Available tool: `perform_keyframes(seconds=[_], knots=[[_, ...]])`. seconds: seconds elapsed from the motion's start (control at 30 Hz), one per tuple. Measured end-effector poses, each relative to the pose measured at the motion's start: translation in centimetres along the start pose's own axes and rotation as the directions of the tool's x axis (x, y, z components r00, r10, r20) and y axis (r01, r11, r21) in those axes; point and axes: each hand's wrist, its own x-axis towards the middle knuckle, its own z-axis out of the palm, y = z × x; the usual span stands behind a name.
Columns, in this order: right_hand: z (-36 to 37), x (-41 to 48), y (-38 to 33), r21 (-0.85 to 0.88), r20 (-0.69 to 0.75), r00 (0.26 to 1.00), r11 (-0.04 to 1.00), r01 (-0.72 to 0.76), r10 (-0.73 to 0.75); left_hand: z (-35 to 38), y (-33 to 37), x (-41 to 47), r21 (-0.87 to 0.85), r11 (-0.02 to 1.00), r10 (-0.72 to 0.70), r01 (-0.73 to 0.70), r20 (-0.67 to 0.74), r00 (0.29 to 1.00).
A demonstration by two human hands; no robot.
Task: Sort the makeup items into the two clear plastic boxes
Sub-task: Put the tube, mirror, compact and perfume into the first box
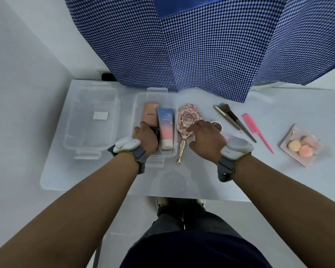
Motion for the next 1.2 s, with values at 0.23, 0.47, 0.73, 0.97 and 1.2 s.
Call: perform_keyframes(seconds=[0.23,0.47,0.73,0.97,1.2], knots=[[-0.1,-0.5,2.8,-0.03,0.046,0.992,0.993,-0.114,0.115,1.0,0.8,0.0,0.246,0.969,0.022,0.008,-0.121,0.992],[-0.9,-1.0,7.2,-0.015,0.026,0.965,0.965,-0.262,0.263,1.2,-0.3,0.4,0.411,0.91,0.105,-0.052,-0.108,0.989],[0.0,-1.5,9.8,-0.013,-0.048,0.952,0.953,-0.302,0.301,0.7,-0.7,0.2,0.45,0.887,0.154,-0.101,-0.082,0.985],[0.5,-1.9,10.7,-0.135,0.186,0.946,0.961,-0.243,0.265,0.3,-0.3,-0.8,0.401,0.904,0.229,-0.147,-0.167,0.959],[0.7,-1.9,10.2,-0.209,0.163,0.949,0.949,-0.235,0.271,0.1,0.4,-1.2,0.341,0.917,0.297,-0.209,-0.231,0.927]])
